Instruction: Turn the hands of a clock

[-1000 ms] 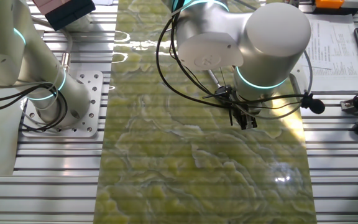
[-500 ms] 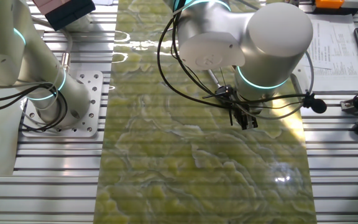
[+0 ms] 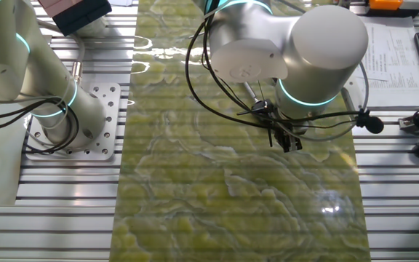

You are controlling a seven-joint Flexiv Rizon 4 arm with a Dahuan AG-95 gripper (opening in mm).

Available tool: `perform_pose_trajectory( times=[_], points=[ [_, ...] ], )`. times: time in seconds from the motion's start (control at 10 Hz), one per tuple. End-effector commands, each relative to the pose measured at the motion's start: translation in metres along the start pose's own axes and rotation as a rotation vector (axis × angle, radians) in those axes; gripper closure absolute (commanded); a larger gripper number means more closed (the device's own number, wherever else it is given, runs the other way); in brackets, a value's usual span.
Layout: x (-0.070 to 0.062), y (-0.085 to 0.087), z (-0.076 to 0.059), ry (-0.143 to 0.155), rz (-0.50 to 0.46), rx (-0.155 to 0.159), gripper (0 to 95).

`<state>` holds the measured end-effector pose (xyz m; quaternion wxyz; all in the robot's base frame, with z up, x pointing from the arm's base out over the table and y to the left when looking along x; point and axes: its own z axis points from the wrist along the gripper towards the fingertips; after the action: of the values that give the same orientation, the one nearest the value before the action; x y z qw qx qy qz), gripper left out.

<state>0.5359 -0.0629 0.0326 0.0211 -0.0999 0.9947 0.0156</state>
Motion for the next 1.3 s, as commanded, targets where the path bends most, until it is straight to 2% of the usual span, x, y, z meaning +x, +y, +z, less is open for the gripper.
perform_pose_trajectory(
  times=[0.1,1.3],
  points=[
    [-0.0002,0.0006,0.0003,-0.004,0.000,-0.008,95.0],
    [0.0019,0.0009,0.0006,-0.015,0.000,-0.007,95.0]
  ],
)
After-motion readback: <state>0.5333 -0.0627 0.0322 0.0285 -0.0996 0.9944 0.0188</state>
